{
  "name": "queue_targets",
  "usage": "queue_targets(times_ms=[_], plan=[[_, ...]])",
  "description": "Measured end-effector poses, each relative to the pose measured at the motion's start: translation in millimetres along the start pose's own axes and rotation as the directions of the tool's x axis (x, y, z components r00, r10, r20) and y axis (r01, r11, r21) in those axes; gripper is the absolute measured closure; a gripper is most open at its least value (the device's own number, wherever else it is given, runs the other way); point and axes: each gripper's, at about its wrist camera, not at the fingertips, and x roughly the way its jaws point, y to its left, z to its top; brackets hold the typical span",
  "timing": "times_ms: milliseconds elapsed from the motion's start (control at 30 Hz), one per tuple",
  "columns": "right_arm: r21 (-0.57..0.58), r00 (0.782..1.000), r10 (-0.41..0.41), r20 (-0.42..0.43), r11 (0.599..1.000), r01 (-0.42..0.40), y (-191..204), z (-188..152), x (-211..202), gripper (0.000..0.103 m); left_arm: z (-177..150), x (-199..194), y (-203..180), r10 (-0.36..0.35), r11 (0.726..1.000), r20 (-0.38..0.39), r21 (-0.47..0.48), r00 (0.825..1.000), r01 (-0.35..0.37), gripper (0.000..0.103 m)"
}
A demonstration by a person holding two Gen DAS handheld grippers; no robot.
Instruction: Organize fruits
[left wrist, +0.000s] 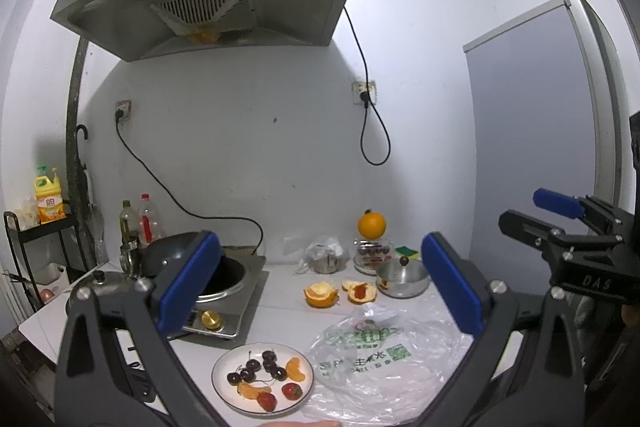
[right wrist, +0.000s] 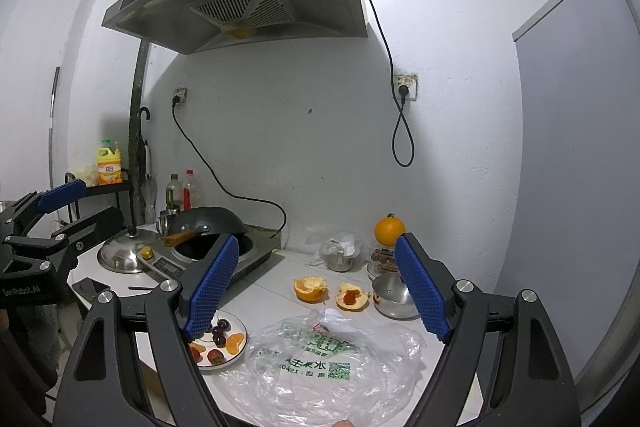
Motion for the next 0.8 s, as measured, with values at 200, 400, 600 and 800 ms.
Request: queue_targets(times_ms=[200,400,600,800], plan=[[-0.003,1.000,0.003,-0.002,1.000,-0.003,0.8,-1.2,-0.2,0.020,0.1,-0.2,1.1,0.000,1.000,0.001,0.002,1.000,0.000,0.001],[-0.002,1.000,0.002,-0.001,1.000,-0.002,0.7,-1.1,0.6,0.020,0.0,0.0,0.8,-0.002,1.000,0.001,0.001,1.000,0.002,0.001],[-0.002,1.000,0.002,-0.003,1.000,-0.002,0.7,-1.2,0.6,0.020,0.0,0.2,0.5,-0.001,1.000,0.000,0.000,1.000,0.001,0.001],[-0.001,1.000,0.000,-0.005,1.000,0.000,1.3,-1.3,0.8,0.020,0.4,-0.3,0.4,-0.006,1.000,0.002,-0.003,1.000,0.006,0.001]])
